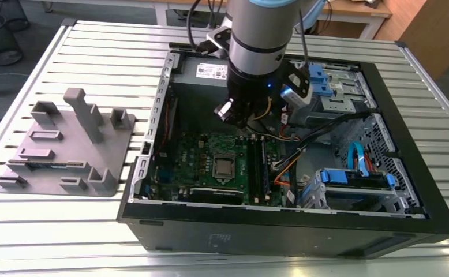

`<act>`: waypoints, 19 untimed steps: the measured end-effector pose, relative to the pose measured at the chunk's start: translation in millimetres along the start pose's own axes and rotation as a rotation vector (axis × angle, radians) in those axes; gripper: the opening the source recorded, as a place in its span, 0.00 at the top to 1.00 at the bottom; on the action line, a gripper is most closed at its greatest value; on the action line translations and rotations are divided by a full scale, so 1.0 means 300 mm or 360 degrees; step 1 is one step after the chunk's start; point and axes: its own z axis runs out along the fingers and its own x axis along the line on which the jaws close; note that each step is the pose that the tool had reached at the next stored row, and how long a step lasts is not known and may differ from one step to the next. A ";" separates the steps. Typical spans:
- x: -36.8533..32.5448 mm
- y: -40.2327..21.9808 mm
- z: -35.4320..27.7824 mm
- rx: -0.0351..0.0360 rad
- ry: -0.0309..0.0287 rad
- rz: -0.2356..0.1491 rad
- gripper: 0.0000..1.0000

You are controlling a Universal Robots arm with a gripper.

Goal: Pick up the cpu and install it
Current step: 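Install the first cpu locking lever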

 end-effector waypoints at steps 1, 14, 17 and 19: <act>0.000 0.000 0.004 0.0000 0.00001 0.0001 0.89; 0.002 -0.001 0.019 0.0057 0.00436 0.0004 0.89; 0.005 -0.004 0.018 0.0077 0.00601 0.0003 0.89; 0.008 -0.007 0.018 0.0084 0.00654 0.0004 0.89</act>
